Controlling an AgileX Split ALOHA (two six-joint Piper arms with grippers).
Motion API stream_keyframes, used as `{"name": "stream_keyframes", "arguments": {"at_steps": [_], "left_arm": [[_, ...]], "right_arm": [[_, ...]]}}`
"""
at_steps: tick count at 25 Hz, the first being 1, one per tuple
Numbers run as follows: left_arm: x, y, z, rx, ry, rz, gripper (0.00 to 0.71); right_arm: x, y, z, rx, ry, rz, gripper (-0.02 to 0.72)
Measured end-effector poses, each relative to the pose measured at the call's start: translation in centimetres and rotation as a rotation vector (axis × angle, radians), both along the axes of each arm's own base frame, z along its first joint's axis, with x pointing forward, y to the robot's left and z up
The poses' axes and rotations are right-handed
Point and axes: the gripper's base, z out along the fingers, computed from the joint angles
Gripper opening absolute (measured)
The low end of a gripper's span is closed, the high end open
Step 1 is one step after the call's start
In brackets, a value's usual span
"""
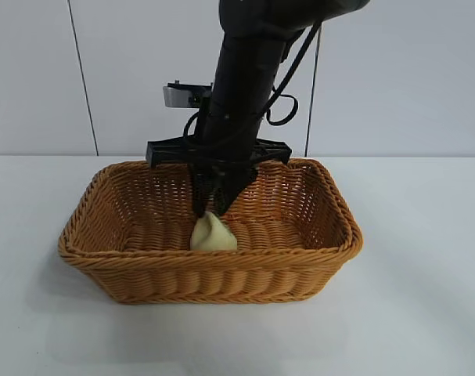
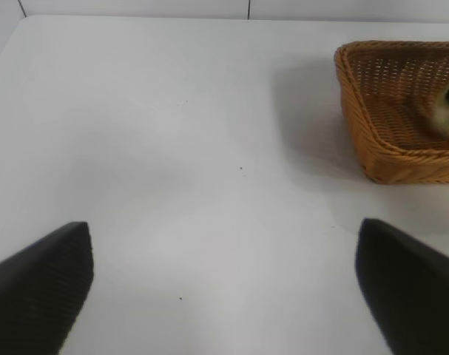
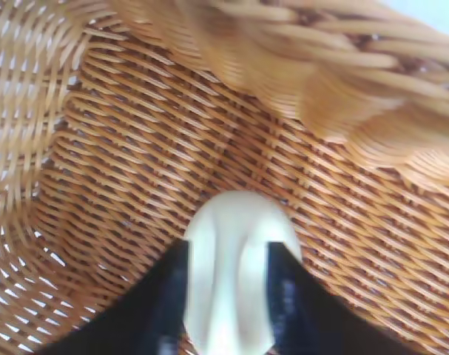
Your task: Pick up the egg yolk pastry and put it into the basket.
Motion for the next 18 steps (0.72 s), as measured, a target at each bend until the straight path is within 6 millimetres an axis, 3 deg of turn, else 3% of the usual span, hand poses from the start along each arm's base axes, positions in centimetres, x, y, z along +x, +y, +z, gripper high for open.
{"name": "stream_keyframes", "arguments": {"at_steps": [10,14,18], "left_arm": [[0.0,0.0,0.0,0.000,0.000,0.000,0.692],[0.0,0.0,0.0,0.000,0.000,0.000,0.692],[0.0,0.0,0.0,0.000,0.000,0.000,0.692]], "right_arm": [[1.3,-0.7,8.4,-0.054,-0.187,-0.004,0.656],[2.1,-2.0,9.0,-0.056,-0.199,-0.044,0.656],[4.1,-5.7,9.0,-0.072,-0.198,-0.130,0.656]]}}
